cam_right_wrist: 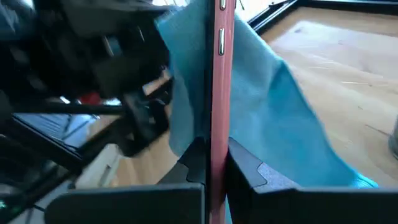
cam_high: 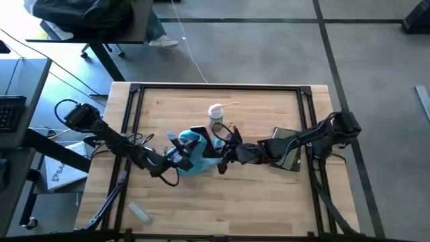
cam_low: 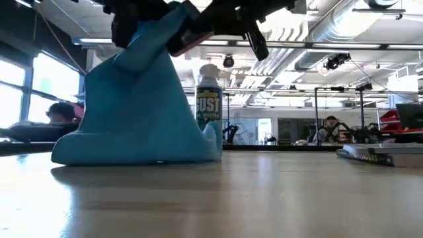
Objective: Apply microfiber cloth
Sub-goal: Wipe the front and back of the pink cellphone with a blue microfiber cloth
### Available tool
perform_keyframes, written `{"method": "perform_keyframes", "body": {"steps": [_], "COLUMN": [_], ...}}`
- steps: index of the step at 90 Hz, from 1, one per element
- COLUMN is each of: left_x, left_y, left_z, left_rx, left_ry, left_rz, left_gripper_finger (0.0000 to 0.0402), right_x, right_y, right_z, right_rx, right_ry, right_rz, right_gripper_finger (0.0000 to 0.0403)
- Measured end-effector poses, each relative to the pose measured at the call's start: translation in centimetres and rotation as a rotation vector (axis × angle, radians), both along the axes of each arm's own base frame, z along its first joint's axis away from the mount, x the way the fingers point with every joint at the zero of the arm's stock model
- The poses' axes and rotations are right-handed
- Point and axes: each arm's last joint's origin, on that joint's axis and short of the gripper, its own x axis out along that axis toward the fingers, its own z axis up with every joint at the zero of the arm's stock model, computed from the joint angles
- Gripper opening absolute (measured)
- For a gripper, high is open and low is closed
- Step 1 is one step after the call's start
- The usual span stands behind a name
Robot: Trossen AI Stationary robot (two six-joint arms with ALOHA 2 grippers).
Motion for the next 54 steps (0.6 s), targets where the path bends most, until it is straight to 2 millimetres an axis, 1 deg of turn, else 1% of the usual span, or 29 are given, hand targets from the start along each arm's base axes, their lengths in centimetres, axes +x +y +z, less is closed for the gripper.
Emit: {"method": "perform_keyframes", "body": {"steps": [9, 16, 27, 36, 45, 54], "left_x": [0.6, 1.0, 1.2, 1.4, 1.5, 1.5], "left_y": [-0.3, -0.7, -1.8, -2.2, -2.0, -1.6], "left_z": [-0.8, -1.6, -3.0, -3.8, -3.9, -3.2], "left_rx": [0.114, 0.185, 0.294, 0.387, 0.407, 0.379], "left_ry": [0.11, 0.18, 0.277, 0.358, 0.379, 0.337], "left_rz": [-0.009, -0.051, -0.145, -0.151, -0.129, -0.092], "left_gripper_finger": [0.0, 0.0, 0.0, 0.0, 0.0, 0.0], "right_x": [0.0, 0.0, 0.1, 0.1, 0.1, 0.1], "right_y": [0.1, 0.1, 0.0, -0.2, -0.3, -0.1], "right_z": [-0.1, -0.1, -0.1, -0.2, -0.3, -0.1], "right_rx": [0.051, 0.078, 0.1, 0.112, 0.119, 0.122], "right_ry": [-0.002, -0.003, -0.006, 0.006, 0.008, -0.013], "right_rz": [0.013, 0.009, 0.016, 0.039, 0.047, 0.044], "right_gripper_finger": [0.0, 0.0, 0.0, 0.0, 0.0, 0.0]}}
